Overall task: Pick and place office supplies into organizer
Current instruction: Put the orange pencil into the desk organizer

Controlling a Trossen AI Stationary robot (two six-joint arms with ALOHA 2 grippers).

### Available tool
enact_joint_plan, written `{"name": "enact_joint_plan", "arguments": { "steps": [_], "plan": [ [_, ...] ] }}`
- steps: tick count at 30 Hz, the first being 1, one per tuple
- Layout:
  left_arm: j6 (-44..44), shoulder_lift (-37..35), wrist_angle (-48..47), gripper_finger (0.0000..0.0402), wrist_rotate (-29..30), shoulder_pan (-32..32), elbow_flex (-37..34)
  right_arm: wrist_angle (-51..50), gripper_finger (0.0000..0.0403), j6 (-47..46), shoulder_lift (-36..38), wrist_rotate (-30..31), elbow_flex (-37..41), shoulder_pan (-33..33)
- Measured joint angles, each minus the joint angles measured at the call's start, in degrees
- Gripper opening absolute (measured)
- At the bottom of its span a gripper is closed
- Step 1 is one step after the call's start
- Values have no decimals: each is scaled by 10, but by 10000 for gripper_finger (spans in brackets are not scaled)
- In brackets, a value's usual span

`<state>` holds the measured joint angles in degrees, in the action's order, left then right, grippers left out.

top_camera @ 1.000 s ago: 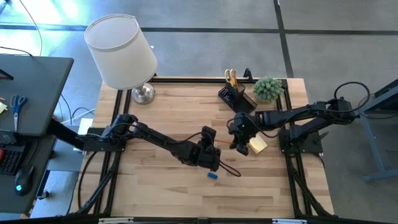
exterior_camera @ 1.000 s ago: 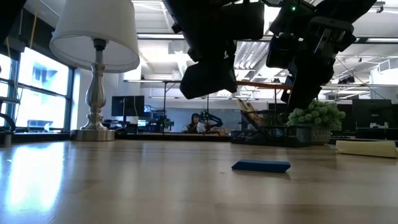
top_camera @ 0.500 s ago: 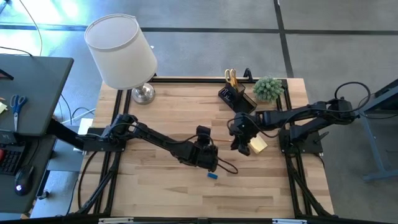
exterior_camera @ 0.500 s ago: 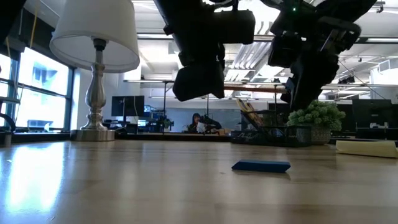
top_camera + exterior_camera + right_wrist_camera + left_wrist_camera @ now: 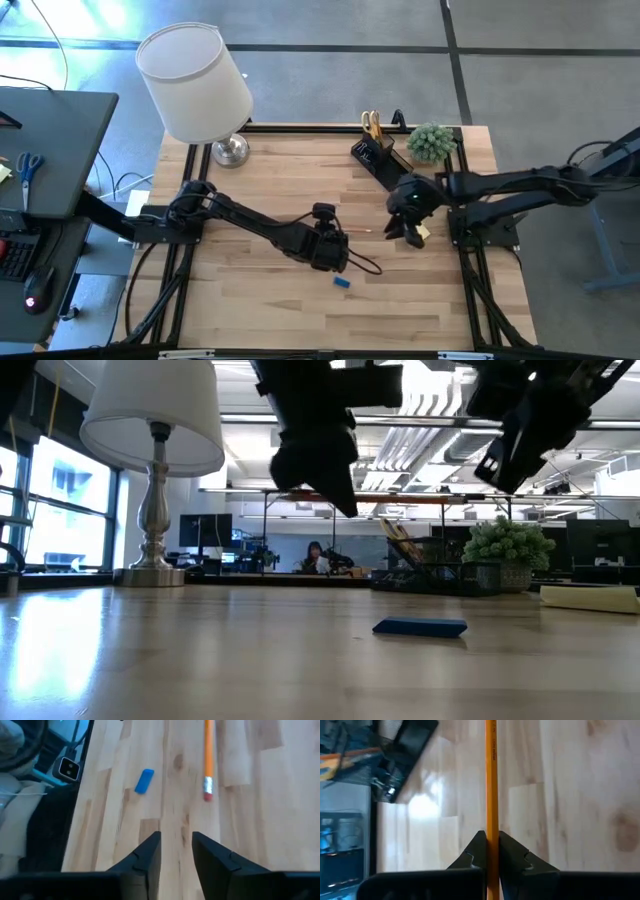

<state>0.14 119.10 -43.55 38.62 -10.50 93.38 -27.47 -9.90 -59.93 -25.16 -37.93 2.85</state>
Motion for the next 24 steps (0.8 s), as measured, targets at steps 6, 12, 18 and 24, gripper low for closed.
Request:
{"name": "enact_joint_plan", "arguments": {
  "steps": [6,12,18,24],
  "plan": [
    [13,-40,67,1,-55,5,-42,-29,101,21,95,65,0,0],
    [32,-92,234,1,-178,33,-125,28,101,78,166,114,0,0],
    [31,-129,442,1,-292,60,-220,99,101,116,195,97,0,0],
    [-7,-159,679,1,-391,86,-338,188,101,159,181,70,2,-14]
  ]
}}
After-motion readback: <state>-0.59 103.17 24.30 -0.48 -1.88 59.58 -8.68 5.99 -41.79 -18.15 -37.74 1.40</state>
